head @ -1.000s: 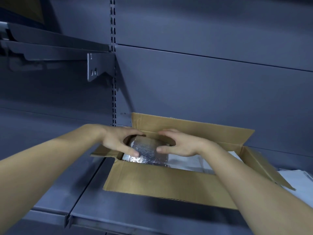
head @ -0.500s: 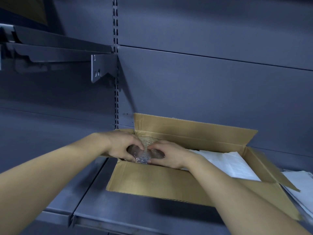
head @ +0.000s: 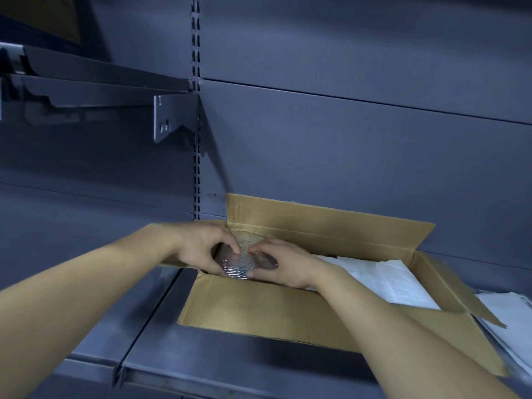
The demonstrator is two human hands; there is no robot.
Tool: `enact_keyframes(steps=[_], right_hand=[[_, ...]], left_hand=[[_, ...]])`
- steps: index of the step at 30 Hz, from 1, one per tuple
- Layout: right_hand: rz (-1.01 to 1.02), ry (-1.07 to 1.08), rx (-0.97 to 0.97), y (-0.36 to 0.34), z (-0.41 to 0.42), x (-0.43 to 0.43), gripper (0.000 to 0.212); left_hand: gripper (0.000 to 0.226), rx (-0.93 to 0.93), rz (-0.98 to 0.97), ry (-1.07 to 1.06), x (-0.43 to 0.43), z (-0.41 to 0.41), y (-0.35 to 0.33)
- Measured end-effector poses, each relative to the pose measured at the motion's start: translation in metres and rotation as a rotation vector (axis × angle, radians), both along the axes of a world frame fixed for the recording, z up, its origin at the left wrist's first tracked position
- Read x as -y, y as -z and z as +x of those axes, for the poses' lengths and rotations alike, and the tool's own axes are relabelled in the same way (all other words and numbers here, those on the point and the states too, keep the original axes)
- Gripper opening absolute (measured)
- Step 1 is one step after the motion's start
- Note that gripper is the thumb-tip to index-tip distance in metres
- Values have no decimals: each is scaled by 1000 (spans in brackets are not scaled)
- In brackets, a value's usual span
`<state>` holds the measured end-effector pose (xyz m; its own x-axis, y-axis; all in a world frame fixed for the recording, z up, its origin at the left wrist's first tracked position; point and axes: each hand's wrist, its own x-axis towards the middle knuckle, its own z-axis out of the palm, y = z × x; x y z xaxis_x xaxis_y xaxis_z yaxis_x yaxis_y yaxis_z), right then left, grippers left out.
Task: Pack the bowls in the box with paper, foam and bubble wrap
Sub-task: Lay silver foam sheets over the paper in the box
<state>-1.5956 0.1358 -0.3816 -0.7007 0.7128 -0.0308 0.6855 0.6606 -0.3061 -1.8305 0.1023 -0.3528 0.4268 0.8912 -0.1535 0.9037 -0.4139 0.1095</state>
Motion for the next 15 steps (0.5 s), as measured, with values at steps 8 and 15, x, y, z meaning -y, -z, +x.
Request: enact_keyframes(steps=[8, 15], right_hand=[[66, 80, -92, -7, 6, -3, 59], [72, 74, 14, -1, 8, 3, 50]], left_hand=[[50, 88, 87, -33, 3, 5, -2], [44, -68, 102, -25, 3, 8, 8]])
